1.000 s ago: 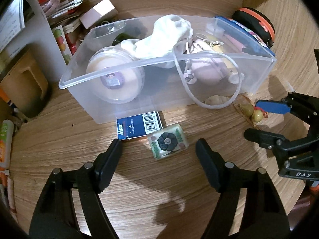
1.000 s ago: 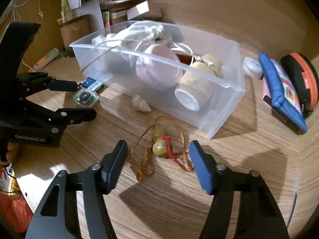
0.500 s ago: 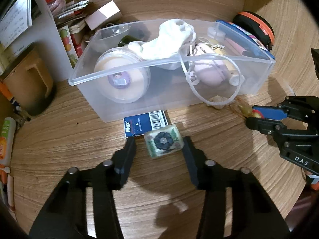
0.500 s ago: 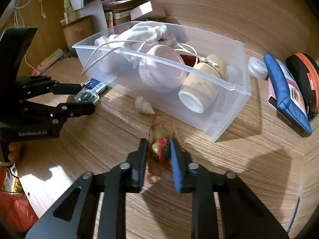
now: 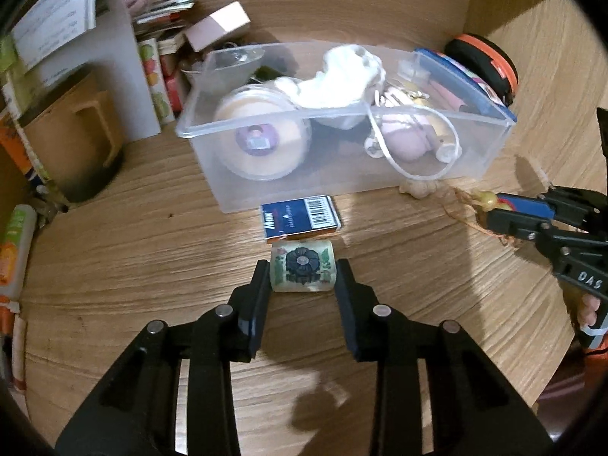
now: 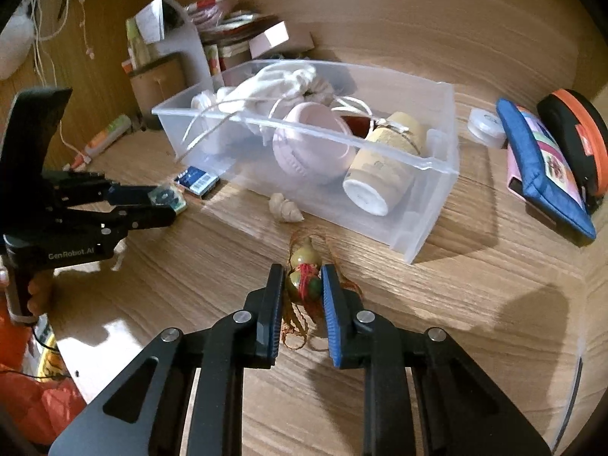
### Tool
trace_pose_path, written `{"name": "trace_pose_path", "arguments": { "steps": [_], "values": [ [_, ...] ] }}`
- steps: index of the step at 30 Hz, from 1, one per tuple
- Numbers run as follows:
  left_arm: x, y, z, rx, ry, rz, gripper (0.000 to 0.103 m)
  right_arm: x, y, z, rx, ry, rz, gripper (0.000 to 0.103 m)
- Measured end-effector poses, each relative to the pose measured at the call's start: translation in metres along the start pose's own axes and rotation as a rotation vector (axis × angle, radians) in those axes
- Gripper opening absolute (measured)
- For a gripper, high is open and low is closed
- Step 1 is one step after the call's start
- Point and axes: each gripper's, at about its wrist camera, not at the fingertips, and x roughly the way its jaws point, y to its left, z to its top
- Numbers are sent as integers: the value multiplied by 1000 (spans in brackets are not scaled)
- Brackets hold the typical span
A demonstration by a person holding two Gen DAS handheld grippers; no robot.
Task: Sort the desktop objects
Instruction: 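Carry the square item and gourd ornament over the clear box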
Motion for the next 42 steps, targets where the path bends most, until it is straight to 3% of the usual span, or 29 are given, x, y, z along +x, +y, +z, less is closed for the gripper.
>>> {"name": "trace_pose_path", "arguments": {
  "steps": [22, 42],
  "values": [
    [-53, 17, 7, -50, -126, -5, 33, -85, -10, 38, 51, -224, -36, 18],
    [-93, 37, 78, -53, -263, -29, 33, -117, -14, 107, -2, -385, -94, 18]
  ]
}}
